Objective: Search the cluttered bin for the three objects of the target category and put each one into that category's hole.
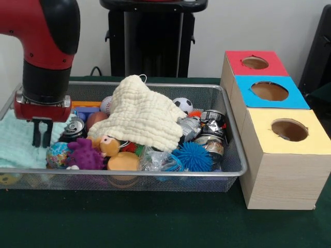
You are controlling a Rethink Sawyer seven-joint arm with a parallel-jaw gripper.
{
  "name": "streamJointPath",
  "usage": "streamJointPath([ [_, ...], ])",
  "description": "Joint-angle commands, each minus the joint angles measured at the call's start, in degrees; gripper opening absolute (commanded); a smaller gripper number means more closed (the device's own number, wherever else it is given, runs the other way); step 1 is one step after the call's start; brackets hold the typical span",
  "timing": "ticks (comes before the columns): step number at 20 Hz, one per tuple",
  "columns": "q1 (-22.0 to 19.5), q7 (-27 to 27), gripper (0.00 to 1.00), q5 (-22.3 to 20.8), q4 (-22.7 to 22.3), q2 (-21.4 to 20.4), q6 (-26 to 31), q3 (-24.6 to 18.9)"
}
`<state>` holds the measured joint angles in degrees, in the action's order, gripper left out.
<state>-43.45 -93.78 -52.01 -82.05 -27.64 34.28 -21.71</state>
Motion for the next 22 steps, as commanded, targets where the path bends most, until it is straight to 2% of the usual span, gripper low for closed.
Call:
streamJointPath([
  [1,-5.5,18.0,0.00,2.2,-0.4,4.6,0.4,-8.6],
  [3,-5.6,18.3,0.00,3.1,-1.3,3.1,1.7,-9.8],
  [6,-5.5,17.0,0.00,7.2,-4.1,-1.2,7.1,-10.8],
  [10,-5.7,15.7,0.00,11.4,-6.1,-3.9,11.2,-12.1],
  [12,-5.3,16.3,0.00,11.0,-6.1,-4.5,11.8,-11.7],
  [13,-5.0,17.2,1.00,10.2,-6.0,-4.7,11.6,-11.6],
  [16,-3.6,18.3,1.00,7.4,-5.2,-5.5,11.3,-10.3],
  [19,-2.2,20.3,1.00,4.3,-4.4,-6.6,13.3,-8.4],
  [22,-0.2,19.9,1.00,-0.5,-2.5,-5.9,13.2,-5.6],
])
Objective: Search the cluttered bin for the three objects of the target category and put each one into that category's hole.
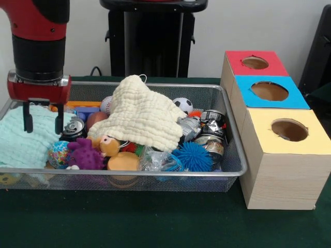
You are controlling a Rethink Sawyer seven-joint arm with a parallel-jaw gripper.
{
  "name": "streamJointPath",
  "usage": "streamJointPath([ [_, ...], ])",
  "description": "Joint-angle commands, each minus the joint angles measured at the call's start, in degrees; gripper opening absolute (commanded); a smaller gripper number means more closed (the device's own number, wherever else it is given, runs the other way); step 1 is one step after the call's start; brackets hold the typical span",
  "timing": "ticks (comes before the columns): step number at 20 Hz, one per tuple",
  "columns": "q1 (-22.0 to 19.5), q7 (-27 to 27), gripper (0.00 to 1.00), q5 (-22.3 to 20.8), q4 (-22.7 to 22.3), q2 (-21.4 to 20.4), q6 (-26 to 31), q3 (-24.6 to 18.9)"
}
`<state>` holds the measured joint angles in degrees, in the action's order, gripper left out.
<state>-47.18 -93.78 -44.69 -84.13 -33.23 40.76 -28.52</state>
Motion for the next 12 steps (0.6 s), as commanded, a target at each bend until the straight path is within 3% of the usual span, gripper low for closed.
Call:
streamJointPath([
  [1,3.8,19.8,1.00,-8.8,-0.1,0.0,6.3,1.5],
  [12,4.5,12.4,1.00,-19.3,3.2,5.3,-2.7,4.0],
])
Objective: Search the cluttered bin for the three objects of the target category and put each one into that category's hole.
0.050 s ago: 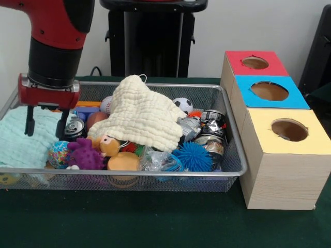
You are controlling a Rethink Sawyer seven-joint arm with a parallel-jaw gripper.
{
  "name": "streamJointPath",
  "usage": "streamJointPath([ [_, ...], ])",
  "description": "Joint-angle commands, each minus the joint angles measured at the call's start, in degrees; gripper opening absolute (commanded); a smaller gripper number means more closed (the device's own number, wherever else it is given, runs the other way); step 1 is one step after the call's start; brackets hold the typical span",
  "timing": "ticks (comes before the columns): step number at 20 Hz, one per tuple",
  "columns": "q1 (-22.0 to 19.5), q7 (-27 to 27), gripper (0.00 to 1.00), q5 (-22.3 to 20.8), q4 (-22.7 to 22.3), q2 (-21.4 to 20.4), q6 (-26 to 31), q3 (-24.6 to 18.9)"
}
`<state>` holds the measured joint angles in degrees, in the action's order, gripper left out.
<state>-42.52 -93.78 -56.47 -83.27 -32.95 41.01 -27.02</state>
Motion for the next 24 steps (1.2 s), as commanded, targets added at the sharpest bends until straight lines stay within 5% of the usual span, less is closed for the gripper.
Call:
streamJointPath([
  [1,-0.3,12.5,1.00,-8.1,2.7,5.5,-3.1,2.5],
  [12,-4.9,24.5,1.00,-7.9,7.4,8.2,-0.7,-2.4],
  [24,-5.5,25.9,1.00,-7.3,12.2,12.3,-0.4,-3.0],
])
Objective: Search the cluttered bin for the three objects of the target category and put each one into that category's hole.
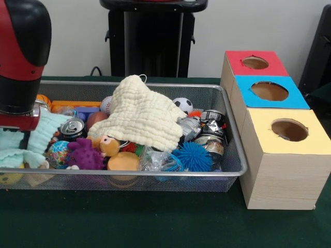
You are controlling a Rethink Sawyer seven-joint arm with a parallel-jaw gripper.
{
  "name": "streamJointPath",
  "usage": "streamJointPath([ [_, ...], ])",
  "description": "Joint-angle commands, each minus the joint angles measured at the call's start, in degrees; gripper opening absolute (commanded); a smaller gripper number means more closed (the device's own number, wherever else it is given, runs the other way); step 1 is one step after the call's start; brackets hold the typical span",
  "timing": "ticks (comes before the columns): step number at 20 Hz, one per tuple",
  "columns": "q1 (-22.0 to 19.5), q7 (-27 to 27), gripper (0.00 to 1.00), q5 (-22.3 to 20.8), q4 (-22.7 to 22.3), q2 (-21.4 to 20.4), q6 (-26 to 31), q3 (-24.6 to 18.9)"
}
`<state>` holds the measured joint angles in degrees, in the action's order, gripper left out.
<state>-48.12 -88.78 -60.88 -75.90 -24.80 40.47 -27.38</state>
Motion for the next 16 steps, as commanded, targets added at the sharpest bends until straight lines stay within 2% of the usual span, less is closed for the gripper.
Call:
streamJointPath([
  [1,0.2,20.7,1.00,-2.7,4.9,4.1,0.2,-2.6],
  [5,1.2,18.4,1.00,-1.8,4.1,4.1,0.8,-1.7],
  [8,-1.0,13.3,1.00,3.1,1.6,5.3,-1.1,-3.8],
  [9,-2.5,13.1,1.00,5.0,0.4,5.7,-2.7,-5.4],
  [10,-4.0,13.0,0.00,6.9,-0.8,6.2,-4.2,-7.1],
  [12,-4.1,16.1,0.00,7.5,-1.0,6.4,-2.0,-7.5],
  [14,-5.3,15.1,0.00,9.8,-2.6,6.4,-3.6,-9.4],
  [16,-4.0,12.8,0.00,11.1,-3.0,4.9,-1.5,-8.3],
])
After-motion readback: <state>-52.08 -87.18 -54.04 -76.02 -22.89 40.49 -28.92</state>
